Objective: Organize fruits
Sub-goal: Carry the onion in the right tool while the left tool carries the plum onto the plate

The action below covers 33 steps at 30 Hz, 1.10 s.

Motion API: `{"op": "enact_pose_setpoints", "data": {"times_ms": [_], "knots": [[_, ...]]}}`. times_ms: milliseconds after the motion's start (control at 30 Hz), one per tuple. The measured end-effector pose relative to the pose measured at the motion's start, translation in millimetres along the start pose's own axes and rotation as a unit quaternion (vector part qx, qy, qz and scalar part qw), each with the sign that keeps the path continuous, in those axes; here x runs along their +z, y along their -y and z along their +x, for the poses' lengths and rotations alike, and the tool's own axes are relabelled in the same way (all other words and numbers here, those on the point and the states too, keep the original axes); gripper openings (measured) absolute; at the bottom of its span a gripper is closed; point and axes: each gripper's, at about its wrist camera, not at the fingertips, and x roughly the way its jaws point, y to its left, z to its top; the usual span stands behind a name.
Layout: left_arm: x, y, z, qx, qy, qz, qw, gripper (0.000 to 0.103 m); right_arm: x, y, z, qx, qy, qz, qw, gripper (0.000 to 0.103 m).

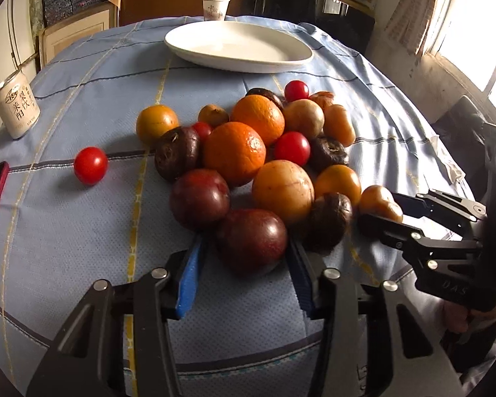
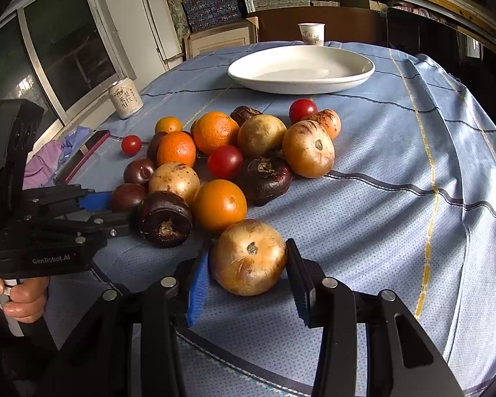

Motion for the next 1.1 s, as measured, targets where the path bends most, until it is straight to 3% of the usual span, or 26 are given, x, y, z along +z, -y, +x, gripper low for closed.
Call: {"op": "enact_pose_setpoints", "data": {"times_ms": [133, 433, 533, 633, 733, 867, 1100], "knots": [[2.8, -2.5, 1.9, -0.018, -0.004, -0.006, 0.9998, 0.039, -0.7, -1.8, 0.5, -0.004, -0.001, -0.003, 1.0, 0.044], [11.4, -13.7, -29.1, -0.076, 0.014, 0.013, 0.9969, 0.038, 18.9, 9.0, -14.3, 0.035, -0.014, 0.015, 0.999, 0.043], [43.2, -23.2, -47.0, -0.087, 0.036, 0.03, 0.9951, 0.038, 53.0, 16.4, -29.1, 0.055, 0.008, 0.016, 0.998, 0.043], [93.8, -33.0, -47.3, -0.068, 0.065, 0.04, 0.9948, 0.038, 99.9, 27.1, -32.6, 0.03, 0.062, 0.014, 0.998, 0.043], [158.7, -42.6, -17.9, -0.053, 0.072, 0.028, 0.9956, 0.038, 148.9, 48.2, -8.2, -0.006, 0.091, 0.023, 0.996, 0.043], [216.2, -48.8, 38.3, -0.045, 0.039, 0.011, 0.9982, 0.038, 195.0, 75.8, 49.7, -0.025, 0.065, 0.051, 0.996, 0.043], [238.9, -57.0, 111.1, -0.017, -0.023, -0.001, 0.9996, 0.038, 213.2, 96.6, 110.4, -0.048, 0.008, 0.069, 0.996, 0.043]]}}
